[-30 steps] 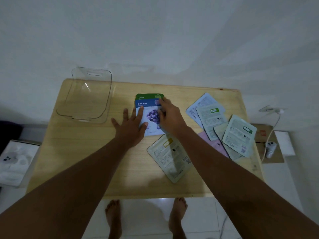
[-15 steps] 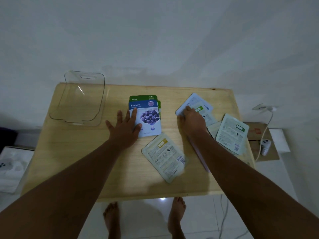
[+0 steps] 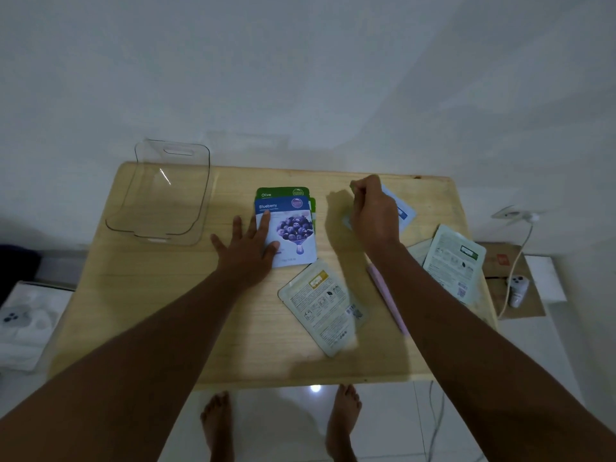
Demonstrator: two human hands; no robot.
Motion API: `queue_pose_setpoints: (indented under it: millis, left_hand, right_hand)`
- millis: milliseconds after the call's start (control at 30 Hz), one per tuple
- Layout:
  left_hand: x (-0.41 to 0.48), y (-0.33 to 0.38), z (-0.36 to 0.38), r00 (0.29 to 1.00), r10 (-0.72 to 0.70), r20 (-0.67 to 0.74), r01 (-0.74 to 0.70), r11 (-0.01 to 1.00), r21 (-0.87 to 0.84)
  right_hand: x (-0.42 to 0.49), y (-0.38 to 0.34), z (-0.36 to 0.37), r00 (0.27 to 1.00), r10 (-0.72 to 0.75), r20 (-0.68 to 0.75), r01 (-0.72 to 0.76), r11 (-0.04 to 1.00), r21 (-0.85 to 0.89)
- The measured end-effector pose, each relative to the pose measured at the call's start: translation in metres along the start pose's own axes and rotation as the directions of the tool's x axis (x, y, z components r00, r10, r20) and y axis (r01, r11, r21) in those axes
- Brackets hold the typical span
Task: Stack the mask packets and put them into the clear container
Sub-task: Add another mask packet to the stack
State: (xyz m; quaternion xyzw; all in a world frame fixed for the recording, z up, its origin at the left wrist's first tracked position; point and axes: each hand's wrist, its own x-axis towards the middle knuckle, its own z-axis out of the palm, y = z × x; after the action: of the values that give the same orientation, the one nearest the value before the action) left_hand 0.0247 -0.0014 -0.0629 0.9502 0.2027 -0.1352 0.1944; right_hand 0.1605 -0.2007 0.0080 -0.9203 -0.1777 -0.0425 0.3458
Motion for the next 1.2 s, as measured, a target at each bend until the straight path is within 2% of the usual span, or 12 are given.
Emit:
queue_pose_setpoints:
  millis: [100, 200, 400, 567, 667, 733, 833, 900, 967, 1000, 1067, 1200]
  left_hand:
    - [0.000, 0.000, -0.001, 1.000, 0.004, 0.004, -0.004, 1.000, 0.004]
    - [-0.002, 0.000, -0.002, 1.000, 0.012, -0.003, -0.012, 1.000, -0.005]
    - [-0.003, -0.001, 0.000, 1.000, 0.004, -0.028, -0.006, 0.997, -0.075]
    - [-0.004, -0.002, 0.001, 0.998, 0.002, -0.056, -0.008, 0.994, -0.107]
    - [-0.005, -0.001, -0.001, 0.998, 0.001, -0.066, -0.009, 0.992, -0.127]
    - [-0.005, -0.002, -0.001, 0.998, 0.009, -0.062, -0.014, 0.996, -0.089]
    - [-0.003, -0.003, 0.000, 0.998, 0.007, -0.059, -0.010, 0.999, -0.051]
    - [-0.002, -0.003, 0.001, 0.998, 0.004, -0.061, -0.006, 0.999, -0.045]
    - [-0.002, -0.002, 0.002, 0.998, 0.003, -0.070, -0.006, 0.999, -0.046]
    - [-0.003, -0.002, 0.003, 0.997, 0.003, -0.075, -0.006, 0.999, -0.047]
    - [-0.003, -0.003, 0.004, 0.997, 0.001, -0.082, -0.005, 0.999, -0.047]
    - [-0.003, -0.002, 0.004, 0.997, 0.000, -0.077, -0.004, 0.998, -0.057]
  right_hand:
    - [0.015, -0.027, -0.004, 0.991, -0.033, -0.131, 0.050, 0.990, 0.131]
    - [0.025, -0.046, 0.001, 0.977, 0.086, -0.195, -0.020, 0.948, 0.316]
    - [0.017, -0.060, 0.040, 0.953, 0.297, -0.058, -0.239, 0.855, 0.460]
    - [-0.004, -0.053, 0.074, 0.980, 0.144, 0.137, -0.176, 0.946, 0.271]
    - [-0.009, -0.044, 0.080, 0.939, 0.054, 0.339, -0.139, 0.963, 0.232]
    - [-0.011, -0.043, 0.075, 0.901, 0.004, 0.435, -0.056, 0.993, 0.107]
    - [-0.018, -0.038, 0.065, 0.900, -0.055, 0.432, 0.023, 0.997, 0.079]
    - [-0.019, -0.025, 0.063, 0.941, -0.022, 0.339, 0.035, 0.999, -0.033]
    - [-0.017, -0.008, 0.056, 0.965, 0.123, 0.230, -0.047, 0.950, -0.309]
    - [-0.015, 0.001, 0.051, 0.954, 0.237, 0.185, -0.144, 0.900, -0.413]
    - [-0.010, 0.017, 0.043, 0.889, 0.421, 0.180, -0.305, 0.838, -0.453]
    - [-0.008, 0.032, 0.047, 0.891, 0.347, 0.293, -0.197, 0.877, -0.439]
